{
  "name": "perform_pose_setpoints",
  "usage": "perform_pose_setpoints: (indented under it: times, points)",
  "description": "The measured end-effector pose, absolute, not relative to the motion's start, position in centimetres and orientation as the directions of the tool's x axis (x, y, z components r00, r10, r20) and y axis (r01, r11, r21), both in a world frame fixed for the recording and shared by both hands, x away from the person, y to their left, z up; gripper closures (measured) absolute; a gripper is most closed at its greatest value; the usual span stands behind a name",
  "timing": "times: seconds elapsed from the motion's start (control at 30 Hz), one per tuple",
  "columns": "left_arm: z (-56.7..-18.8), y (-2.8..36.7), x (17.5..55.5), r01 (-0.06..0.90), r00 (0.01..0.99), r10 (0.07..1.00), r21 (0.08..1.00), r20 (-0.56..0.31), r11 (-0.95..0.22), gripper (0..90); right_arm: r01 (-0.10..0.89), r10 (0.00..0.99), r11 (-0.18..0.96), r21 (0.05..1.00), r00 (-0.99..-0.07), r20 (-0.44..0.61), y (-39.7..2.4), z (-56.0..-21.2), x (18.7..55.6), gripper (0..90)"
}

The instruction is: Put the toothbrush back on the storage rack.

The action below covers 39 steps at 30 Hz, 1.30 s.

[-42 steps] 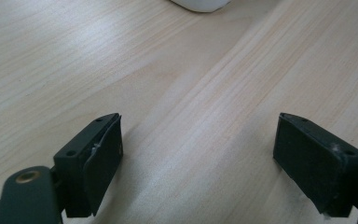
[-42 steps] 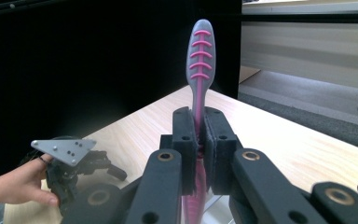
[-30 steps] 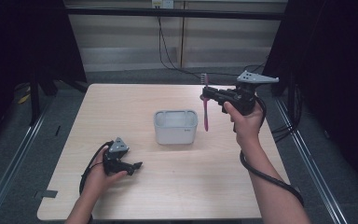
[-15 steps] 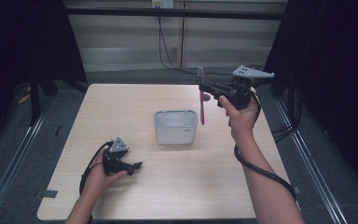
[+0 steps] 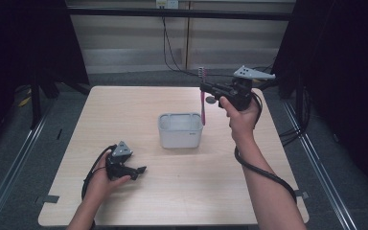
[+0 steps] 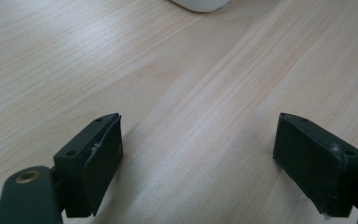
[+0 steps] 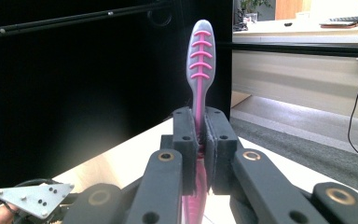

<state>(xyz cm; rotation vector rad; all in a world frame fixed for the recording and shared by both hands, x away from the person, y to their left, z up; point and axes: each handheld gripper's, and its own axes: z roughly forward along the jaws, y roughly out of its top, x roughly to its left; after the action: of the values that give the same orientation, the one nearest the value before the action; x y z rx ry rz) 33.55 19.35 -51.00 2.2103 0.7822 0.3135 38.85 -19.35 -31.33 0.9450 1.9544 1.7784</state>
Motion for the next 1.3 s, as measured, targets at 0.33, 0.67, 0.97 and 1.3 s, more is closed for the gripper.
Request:
perform_pose_setpoints:
  times: [0.33,0.67,0.97,1.3]
  points:
    - [-51.0,19.4,33.5,0.437,0.783,0.622,0.73,-0.02,-0.526,15.4,0.244,0.663,-0.008,0.97,-0.725,0.188,-18.5,-32.2,39.7,84.7]
    - [-51.0,19.4,33.6,0.436,0.783,0.622,0.73,-0.02,-0.526,15.5,0.242,0.671,-0.012,0.97,-0.718,0.187,-17.9,-33.1,40.4,84.6]
    - [-51.0,19.3,33.5,0.439,0.783,0.621,0.73,-0.025,-0.524,15.4,0.247,0.683,-0.014,0.969,-0.705,0.19,-18.0,-33.9,40.7,84.6]
    - [-51.0,19.3,33.5,0.441,0.783,0.622,0.73,-0.028,-0.522,15.4,0.249,0.694,-0.021,0.968,-0.694,0.193,-18.3,-34.9,40.8,84.5]
